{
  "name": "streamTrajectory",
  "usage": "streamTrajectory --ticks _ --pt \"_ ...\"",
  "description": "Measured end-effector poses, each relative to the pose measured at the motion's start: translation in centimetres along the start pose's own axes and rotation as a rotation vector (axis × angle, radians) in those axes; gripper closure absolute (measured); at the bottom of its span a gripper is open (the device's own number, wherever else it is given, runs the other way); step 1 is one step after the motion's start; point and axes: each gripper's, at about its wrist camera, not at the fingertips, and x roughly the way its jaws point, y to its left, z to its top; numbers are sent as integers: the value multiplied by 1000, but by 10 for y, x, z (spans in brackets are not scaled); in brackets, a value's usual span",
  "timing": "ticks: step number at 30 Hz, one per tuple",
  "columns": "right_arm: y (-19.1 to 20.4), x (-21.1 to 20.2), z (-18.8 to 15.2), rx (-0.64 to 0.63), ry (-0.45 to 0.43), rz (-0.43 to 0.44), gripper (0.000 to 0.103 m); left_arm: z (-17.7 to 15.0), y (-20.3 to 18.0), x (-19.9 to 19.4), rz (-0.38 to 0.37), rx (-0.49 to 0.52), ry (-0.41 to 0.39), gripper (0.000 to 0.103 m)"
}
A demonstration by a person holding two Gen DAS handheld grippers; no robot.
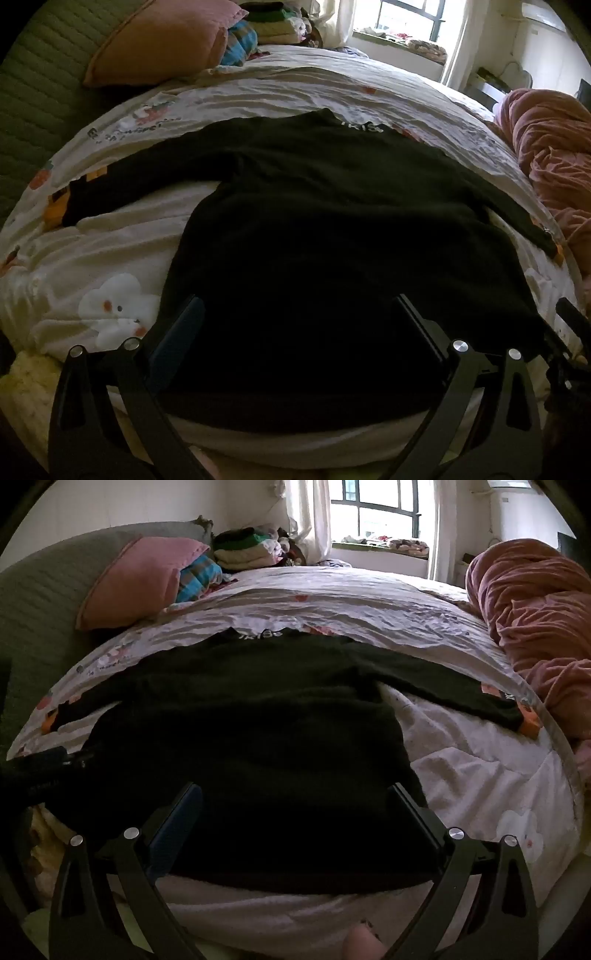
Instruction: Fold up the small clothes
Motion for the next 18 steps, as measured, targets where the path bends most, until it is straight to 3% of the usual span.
streamTrajectory --ticks 18 --pt "5 3 1 -24 20 -2 4 3 4 -2 3 19 -13 9"
